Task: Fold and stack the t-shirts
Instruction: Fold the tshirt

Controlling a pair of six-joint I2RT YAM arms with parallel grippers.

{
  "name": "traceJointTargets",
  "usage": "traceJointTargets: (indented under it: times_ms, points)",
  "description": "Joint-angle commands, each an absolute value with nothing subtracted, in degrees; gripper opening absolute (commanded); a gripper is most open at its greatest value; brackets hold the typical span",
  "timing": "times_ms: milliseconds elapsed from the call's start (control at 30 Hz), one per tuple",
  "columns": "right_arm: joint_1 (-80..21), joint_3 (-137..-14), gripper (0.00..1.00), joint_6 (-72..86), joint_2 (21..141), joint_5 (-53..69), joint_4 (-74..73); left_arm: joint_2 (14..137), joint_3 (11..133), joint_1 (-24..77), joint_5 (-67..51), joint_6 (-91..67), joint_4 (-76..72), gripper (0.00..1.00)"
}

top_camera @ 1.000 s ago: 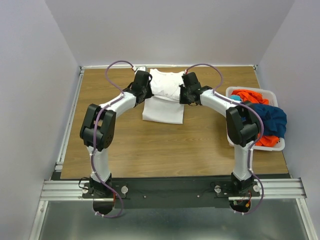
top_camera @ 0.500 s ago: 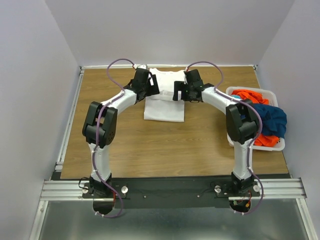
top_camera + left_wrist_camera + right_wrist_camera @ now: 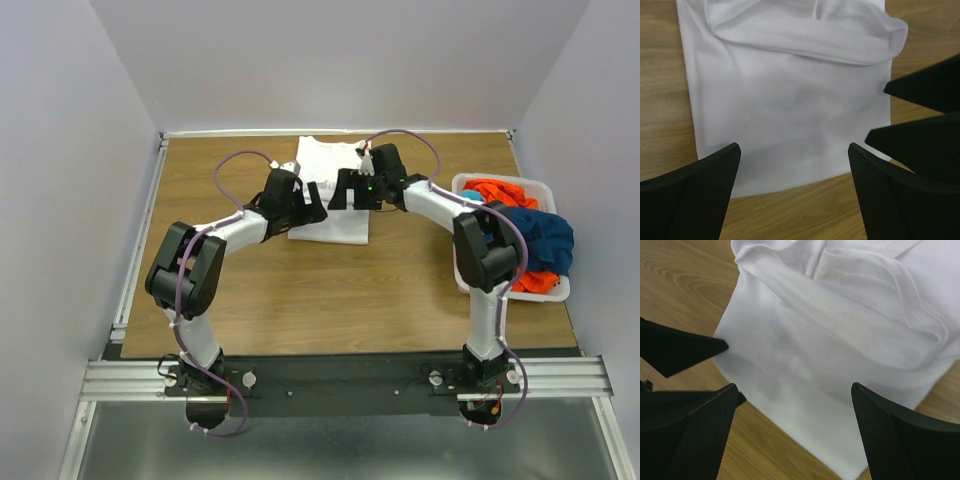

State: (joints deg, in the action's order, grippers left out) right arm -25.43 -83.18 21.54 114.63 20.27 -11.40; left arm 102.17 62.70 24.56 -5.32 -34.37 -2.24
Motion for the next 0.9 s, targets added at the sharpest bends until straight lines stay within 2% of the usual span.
traceJointTargets:
  times_ms: [0,200,433,633,767,867]
  points:
    - [-25.8,-89.0,1.0,22.2,121.0,25.2,-9.6,104.9,61.3,24.4,-10.4,-35.9,-6.2,0.96]
    - [-25.7,-98.2,1.0,21.7,129.6,24.0,-9.7,106.6,59.4,24.4,-9.0,-34.8,-5.6,0.96]
    - [-25.1,-112.9,1.0,22.9,139.2,11.1,-9.7,107.0,56.8,24.3,-8.7,-35.0,-5.7,0.96]
    - [-22.2,-125.2,1.0,23.4,144.3,8.8,-9.8,106.1,55.8,24.4,-9.1,-35.0,-5.6,0.96]
    - [-21.9,-119.7,1.0,20.9,138.5,13.4,-9.7,104.5,55.5,24.3,-8.4,-34.9,-5.7,0.96]
    - [-22.1,-111.3,1.0,20.7,132.8,24.5,-9.6,103.9,54.8,24.3,-8.5,-35.1,-6.2,0.96]
